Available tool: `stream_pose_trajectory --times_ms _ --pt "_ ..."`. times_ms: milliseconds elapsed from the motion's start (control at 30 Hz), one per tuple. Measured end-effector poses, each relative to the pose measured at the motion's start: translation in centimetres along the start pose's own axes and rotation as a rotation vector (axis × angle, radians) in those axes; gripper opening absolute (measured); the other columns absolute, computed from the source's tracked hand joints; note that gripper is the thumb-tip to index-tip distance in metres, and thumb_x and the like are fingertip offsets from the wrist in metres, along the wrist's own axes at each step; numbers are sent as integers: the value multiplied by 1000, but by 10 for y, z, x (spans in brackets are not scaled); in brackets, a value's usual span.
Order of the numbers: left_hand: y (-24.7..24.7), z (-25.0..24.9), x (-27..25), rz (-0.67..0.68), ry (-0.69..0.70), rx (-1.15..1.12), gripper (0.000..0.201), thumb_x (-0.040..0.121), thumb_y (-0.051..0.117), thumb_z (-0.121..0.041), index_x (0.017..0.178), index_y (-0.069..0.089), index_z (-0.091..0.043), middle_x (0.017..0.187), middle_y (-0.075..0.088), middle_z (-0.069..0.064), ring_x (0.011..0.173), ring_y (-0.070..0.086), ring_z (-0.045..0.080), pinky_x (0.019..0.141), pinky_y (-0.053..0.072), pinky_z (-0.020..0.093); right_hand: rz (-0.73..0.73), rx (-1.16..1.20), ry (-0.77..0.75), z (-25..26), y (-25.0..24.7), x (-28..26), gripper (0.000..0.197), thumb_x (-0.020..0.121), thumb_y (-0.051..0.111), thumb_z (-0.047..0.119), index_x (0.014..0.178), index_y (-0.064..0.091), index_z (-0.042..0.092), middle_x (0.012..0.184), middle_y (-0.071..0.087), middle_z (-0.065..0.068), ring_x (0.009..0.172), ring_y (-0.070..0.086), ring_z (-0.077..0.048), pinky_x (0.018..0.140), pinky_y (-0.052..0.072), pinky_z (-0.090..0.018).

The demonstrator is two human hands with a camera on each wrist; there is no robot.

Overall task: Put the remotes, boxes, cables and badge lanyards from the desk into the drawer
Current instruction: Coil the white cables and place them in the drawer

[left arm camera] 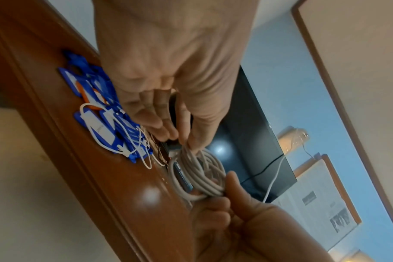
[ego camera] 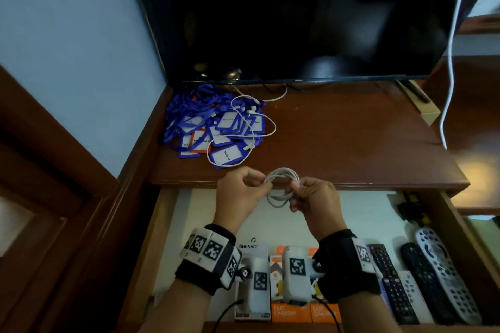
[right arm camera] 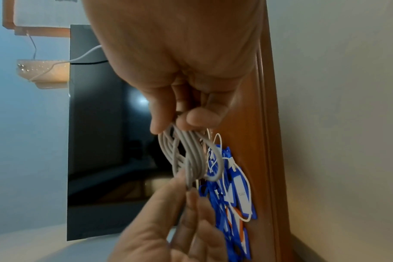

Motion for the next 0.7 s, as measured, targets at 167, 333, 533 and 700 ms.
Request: stream_pose_trajectory --times_ms 167,333,533,700 --pt "26 -7 -9 -39 -30 -118 7 78 76 -18 77 72 -12 67 72 -1 64 68 8 61 52 18 -111 129 28 -7 -32 14 24 92 49 -2 70 58 -4 57 47 -11 44 45 -17 42 41 -25" --pt "44 -2 -18 -173 -287 -419 9 77 76 -8 86 74 -12 74 74 7 67 72 17 58 50 17 11 35 55 -6 -48 19 24 93 47 -5 71 58 -6 58 48 -13 45 44 -18 43 40 -25" --pt "38 12 -9 -49 -396 -345 15 78 72 -7 90 78 -14 70 72 -7 58 60 1 62 44 16 165 -108 15 -7 -34 28 26 92 46 -9 69 58 -8 60 48 -18 42 41 -21 43 38 -26" --pt "37 18 9 65 -501 -503 20 82 61 5 92 74 -6 71 70 2 67 43 16 59 30 22 9 14 115 -17 -29 42 25 94 43 -6 76 60 -11 56 47 -14 42 40 -21 41 37 -27"
Point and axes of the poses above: each hand's wrist, its own x-axis towards the middle knuckle, its own y-axis out of the palm, z = x × y, the point moved 2 cm from there along x, towards the middle knuckle
